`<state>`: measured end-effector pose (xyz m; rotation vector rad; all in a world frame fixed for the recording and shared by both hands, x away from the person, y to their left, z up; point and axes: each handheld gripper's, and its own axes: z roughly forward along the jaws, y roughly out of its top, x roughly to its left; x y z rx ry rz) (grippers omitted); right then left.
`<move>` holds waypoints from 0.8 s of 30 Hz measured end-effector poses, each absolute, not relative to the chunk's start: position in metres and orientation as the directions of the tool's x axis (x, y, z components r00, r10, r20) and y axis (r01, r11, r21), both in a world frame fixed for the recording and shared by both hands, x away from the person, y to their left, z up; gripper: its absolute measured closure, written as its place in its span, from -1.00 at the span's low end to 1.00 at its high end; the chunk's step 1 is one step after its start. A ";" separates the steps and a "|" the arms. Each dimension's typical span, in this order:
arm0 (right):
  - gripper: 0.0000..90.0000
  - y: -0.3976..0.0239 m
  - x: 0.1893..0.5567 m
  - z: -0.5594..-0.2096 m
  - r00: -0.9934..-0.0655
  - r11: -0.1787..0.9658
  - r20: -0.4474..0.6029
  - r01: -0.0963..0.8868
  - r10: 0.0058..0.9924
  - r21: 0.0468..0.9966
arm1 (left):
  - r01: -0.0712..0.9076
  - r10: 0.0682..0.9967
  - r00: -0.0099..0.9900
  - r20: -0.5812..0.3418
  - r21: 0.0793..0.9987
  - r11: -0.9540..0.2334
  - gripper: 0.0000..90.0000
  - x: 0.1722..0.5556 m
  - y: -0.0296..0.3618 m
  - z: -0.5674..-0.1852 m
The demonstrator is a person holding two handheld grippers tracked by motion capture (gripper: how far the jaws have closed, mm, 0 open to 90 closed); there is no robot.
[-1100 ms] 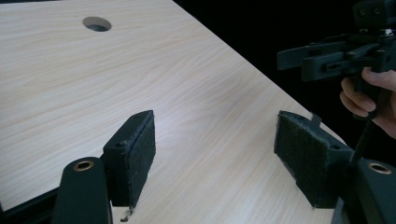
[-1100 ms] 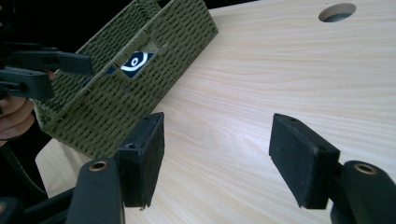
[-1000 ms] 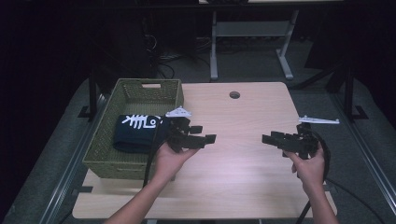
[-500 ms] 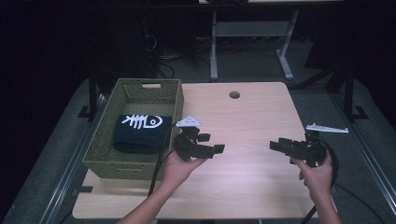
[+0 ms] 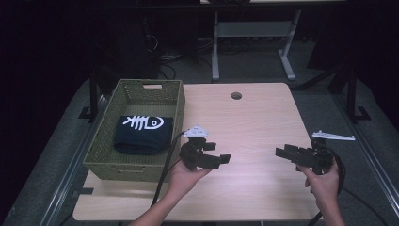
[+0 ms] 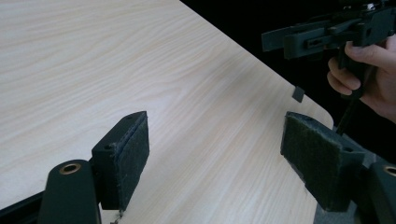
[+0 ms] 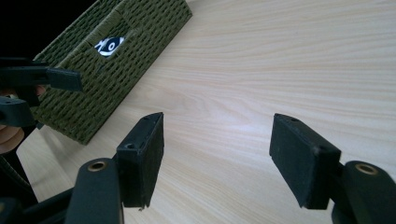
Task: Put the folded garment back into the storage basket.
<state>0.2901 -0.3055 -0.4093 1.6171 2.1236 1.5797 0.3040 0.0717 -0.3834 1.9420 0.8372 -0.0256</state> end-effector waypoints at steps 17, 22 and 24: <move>-0.27 -0.322 0.253 -0.431 -0.430 -0.042 0.460 0.693 0.777 0.720 | 0.466 0.500 0.825 -0.265 0.820 -0.333 -0.47 0.263 0.079 -0.414; -0.31 -0.312 0.230 -0.438 -0.456 -0.001 0.383 0.642 0.803 0.767 | 0.441 0.463 0.848 -0.256 0.825 -0.353 -0.48 0.249 0.089 -0.426; -0.28 -0.310 0.224 -0.443 -0.462 -0.007 0.380 0.628 0.801 0.779 | 0.429 0.452 0.858 -0.245 0.825 -0.367 -0.48 0.246 0.090 -0.427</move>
